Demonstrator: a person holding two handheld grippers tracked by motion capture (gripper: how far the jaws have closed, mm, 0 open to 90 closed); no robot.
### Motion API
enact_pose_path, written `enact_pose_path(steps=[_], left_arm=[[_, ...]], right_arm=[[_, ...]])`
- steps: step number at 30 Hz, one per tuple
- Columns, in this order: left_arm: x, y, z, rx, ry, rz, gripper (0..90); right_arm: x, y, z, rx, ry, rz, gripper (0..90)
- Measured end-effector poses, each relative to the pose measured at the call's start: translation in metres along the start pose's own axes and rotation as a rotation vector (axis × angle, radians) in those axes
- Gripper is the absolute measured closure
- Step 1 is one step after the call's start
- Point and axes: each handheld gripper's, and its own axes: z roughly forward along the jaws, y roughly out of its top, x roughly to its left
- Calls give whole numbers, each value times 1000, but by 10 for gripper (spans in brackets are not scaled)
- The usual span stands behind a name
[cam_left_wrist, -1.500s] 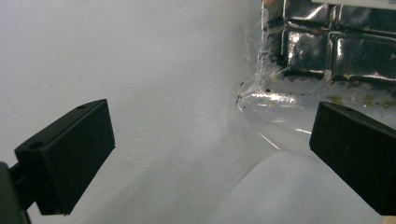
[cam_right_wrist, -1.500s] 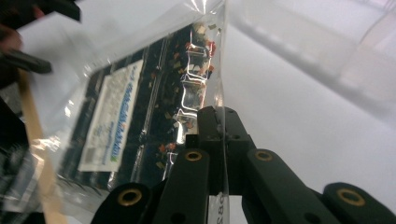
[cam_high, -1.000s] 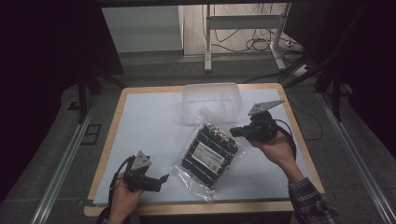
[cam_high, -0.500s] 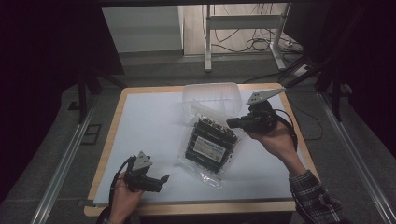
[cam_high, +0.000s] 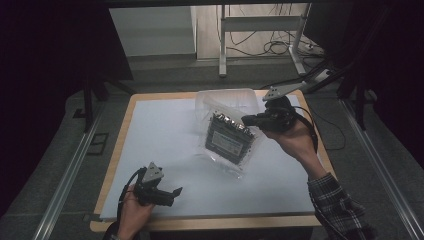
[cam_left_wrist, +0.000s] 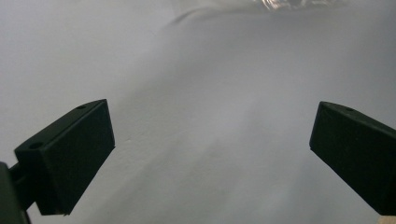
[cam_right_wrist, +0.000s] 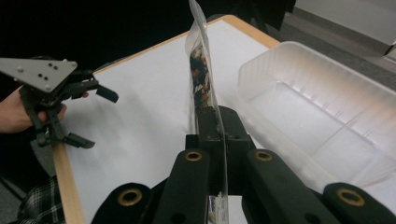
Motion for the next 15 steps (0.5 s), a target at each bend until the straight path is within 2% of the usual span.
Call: enact_pose_path(steps=[1, 3, 15], left_arm=[[0, 0, 0, -1, -1, -1, 0], [0, 0, 0, -2, -2, -2, 0], [0, 0, -1, -18, -4, -8, 0]], right_arm=[[-3, 3, -1, -4, -21, -2, 890], [-7, 6, -2, -10, -33, 4, 890], [-27, 29, -8, -53, -54, 47, 890]])
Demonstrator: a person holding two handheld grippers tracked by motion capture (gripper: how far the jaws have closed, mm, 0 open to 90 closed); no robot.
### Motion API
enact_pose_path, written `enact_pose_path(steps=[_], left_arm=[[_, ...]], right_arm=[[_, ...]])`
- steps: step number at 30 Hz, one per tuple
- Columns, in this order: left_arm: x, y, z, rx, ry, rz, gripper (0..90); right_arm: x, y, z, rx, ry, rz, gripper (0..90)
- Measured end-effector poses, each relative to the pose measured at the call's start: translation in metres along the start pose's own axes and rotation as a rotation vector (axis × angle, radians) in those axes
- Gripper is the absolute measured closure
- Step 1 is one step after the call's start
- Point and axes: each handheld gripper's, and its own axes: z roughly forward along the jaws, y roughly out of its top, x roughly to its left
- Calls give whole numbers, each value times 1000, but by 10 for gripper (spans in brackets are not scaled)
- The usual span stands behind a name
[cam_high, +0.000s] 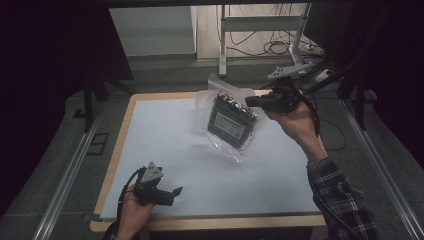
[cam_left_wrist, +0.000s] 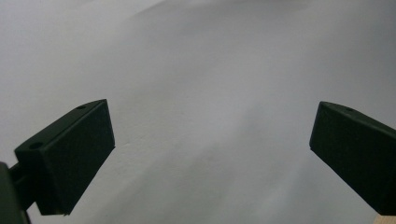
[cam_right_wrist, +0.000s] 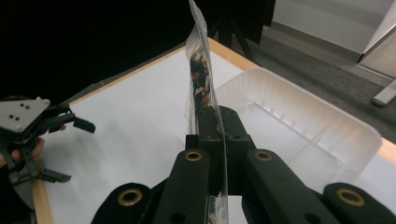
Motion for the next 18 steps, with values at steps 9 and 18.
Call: enact_pose_path(steps=[9, 18], left_arm=[[0, 0, -1, 0, 9, 9, 0], [-1, 1, -4, -26, 7, 11, 4]], right_arm=[[-10, 18, 2, -9, -37, -4, 890], [-25, 37, 12, -25, -62, 14, 890]])
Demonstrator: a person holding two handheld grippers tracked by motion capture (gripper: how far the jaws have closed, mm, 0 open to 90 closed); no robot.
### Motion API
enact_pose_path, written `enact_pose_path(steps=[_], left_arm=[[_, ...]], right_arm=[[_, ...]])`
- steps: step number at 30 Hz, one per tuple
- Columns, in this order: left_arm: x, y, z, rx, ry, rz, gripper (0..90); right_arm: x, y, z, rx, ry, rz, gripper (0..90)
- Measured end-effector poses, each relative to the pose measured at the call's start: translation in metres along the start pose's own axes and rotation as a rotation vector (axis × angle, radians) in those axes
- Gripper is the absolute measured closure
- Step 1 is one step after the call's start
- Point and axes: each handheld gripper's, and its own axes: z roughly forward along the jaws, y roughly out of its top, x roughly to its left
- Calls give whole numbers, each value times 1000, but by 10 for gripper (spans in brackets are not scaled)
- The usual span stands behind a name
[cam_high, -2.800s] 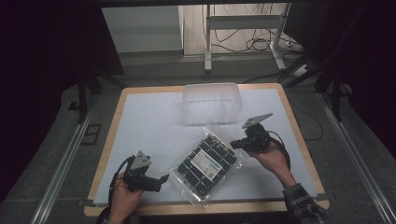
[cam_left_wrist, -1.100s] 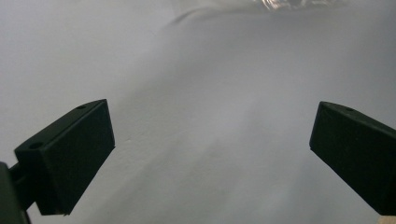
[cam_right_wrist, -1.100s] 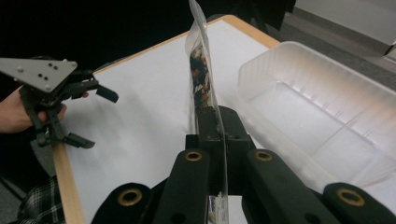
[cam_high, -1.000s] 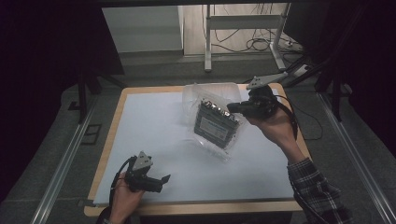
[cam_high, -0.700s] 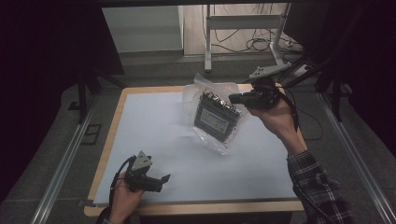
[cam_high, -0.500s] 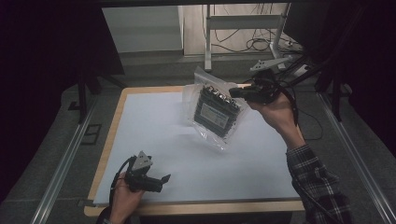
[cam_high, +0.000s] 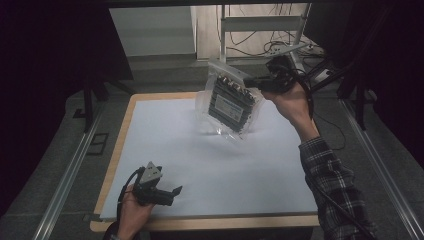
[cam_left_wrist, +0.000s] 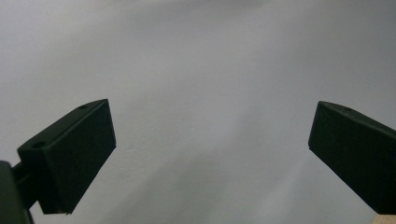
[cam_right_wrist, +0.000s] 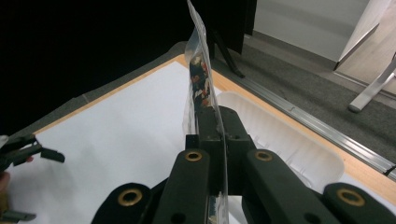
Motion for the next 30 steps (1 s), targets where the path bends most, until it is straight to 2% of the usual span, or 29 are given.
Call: enact_pose_path(steps=[11, 20, 30], left_arm=[[-1, 0, 0, 11, 14, 26, 8], [-2, 0, 0, 13, 17, 38, 8], [-3, 0, 1, 17, 14, 47, 8]], right_arm=[[-14, 18, 14, -20, -15, 4, 890], [-32, 32, 30, -41, -55, 10, 890], [-47, 32, 53, -47, -76, 18, 890]])
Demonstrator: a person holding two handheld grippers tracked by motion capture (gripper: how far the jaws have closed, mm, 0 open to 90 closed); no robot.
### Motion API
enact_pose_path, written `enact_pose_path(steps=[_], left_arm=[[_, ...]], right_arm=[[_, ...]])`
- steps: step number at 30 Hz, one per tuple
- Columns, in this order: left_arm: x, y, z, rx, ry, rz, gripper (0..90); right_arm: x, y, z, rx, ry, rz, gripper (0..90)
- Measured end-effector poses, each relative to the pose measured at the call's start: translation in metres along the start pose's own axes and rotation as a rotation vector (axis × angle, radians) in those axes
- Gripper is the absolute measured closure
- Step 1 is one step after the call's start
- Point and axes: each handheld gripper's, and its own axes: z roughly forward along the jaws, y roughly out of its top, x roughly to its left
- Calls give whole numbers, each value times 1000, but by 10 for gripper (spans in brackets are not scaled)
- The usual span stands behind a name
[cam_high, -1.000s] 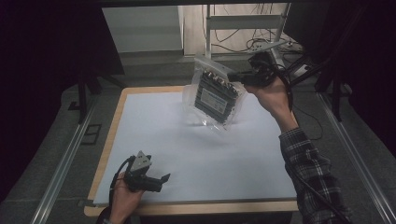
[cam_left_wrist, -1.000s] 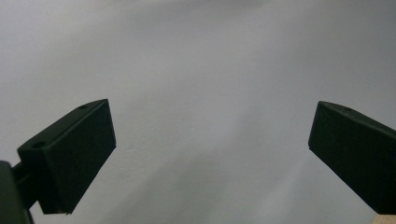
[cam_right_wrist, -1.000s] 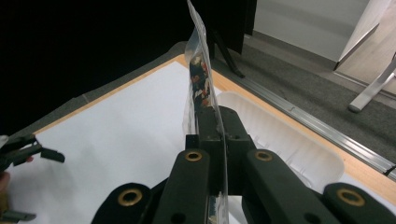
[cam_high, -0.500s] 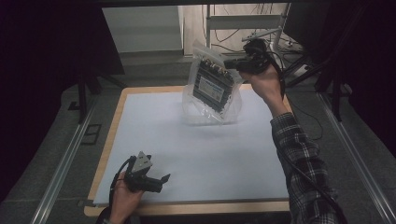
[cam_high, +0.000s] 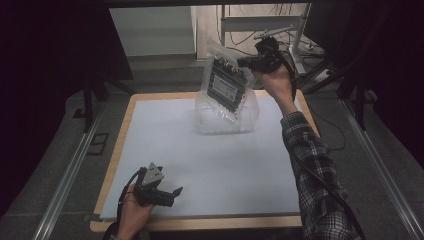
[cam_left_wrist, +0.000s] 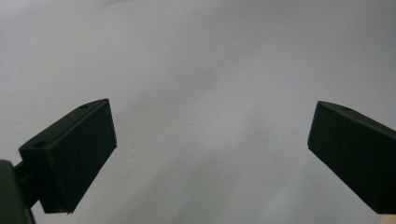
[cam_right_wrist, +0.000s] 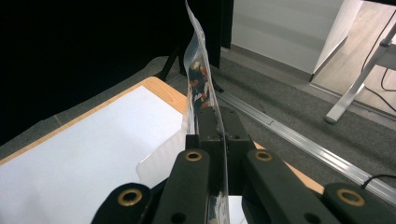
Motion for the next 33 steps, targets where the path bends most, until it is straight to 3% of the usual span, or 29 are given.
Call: enact_pose_path(steps=[6, 17, 23, 26, 29, 33], left_arm=[[0, 0, 1, 5, -2, 8, 8], [-2, 0, 1, 10, -6, 9, 7], [-2, 1, 3, 15, -7, 16, 7], [-4, 2, 4, 22, -8, 22, 7], [-4, 2, 4, 25, -9, 24, 7], [-5, 2, 5, 28, -5, 32, 7]], right_arm=[[-5, -5, 16, -1, 1, 9, 890], [2, -22, 51, 60, 34, 6, 889], [-5, -35, 59, 70, 24, 33, 889], [-8, -41, 60, 42, 41, 59, 889], [-7, -41, 61, 45, 40, 46, 888], [-3, -40, 63, 58, -6, 21, 887]])
